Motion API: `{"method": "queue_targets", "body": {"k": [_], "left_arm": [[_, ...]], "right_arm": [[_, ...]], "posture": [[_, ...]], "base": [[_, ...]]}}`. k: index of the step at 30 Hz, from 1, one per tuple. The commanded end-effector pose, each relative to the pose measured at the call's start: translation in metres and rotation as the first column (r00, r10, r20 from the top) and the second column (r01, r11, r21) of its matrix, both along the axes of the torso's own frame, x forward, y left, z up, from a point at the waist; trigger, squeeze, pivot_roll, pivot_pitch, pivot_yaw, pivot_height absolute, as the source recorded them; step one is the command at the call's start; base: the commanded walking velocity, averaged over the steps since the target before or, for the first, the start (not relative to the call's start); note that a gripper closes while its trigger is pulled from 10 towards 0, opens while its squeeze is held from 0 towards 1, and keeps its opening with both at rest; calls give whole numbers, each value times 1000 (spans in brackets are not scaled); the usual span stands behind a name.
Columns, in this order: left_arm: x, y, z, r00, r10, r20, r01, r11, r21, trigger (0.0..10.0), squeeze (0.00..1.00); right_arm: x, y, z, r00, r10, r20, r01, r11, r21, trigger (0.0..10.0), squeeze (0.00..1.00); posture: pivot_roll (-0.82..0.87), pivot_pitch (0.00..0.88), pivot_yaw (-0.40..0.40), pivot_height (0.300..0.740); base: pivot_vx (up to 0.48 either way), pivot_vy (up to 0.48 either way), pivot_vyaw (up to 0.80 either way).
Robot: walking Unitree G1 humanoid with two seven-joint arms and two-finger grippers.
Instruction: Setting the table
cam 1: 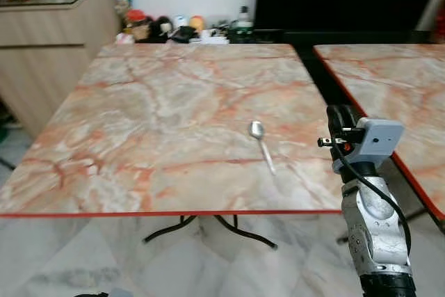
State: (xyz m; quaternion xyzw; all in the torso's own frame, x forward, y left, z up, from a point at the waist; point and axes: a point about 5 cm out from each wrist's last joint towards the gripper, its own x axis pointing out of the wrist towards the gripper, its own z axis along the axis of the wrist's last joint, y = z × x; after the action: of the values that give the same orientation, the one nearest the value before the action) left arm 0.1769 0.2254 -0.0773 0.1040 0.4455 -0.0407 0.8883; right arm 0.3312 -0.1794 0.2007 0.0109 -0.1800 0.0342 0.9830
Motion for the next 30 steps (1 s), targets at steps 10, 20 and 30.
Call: {"method": "queue_targets", "body": {"k": [10,20,30], "left_arm": [[-3,2,-1,1000,-4,-14,4,1000,8,10000,0],[-2,-1,-1,1000,-11,-12,11,1000,2,10000,0],[-2,-1,-1,1000,9,-10,-9,1000,-10,10000,0]], "right_arm": [[-2,12,-4,997,72,-23,-71,997,15,10000,0],[-8,27,-20,983,155,-97,-156,988,-1,10000,0],[-6,19,-17,990,104,-94,-102,994,33,10000,0]], "posture": [[-16,99,18,740],[-18,101,18,740],[-17,102,17,740]], "base": [[210,0,0],[0,0,0],[0,171,0]]}}
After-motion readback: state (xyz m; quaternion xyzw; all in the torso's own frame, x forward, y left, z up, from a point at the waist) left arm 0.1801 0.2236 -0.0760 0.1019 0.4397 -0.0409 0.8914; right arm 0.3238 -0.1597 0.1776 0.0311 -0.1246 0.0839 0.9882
